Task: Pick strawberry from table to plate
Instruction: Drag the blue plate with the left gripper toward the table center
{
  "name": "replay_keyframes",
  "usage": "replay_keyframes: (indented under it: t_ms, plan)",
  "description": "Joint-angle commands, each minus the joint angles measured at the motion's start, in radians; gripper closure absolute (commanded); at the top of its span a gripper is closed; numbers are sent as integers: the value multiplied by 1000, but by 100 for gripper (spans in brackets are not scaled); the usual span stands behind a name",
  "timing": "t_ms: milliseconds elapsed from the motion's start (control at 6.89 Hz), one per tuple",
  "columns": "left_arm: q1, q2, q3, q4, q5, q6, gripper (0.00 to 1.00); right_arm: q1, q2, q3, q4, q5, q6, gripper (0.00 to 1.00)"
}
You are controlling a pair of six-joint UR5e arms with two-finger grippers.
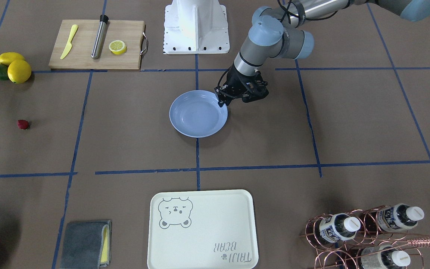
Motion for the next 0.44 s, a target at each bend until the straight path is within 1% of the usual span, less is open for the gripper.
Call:
replay_keyframes:
  t_ms: [0,145,290]
  plan:
    - [-29,10,-43,-6,-2,11,0,-39,-13,-5,2,-30,1,0]
    - [-84,21,-73,7,-6,14,0,-80,-25,-9,3,-71,3,0]
    - [-107,18,-129,108,-8,81,0,-115,-36,-15,3,-103,1,0]
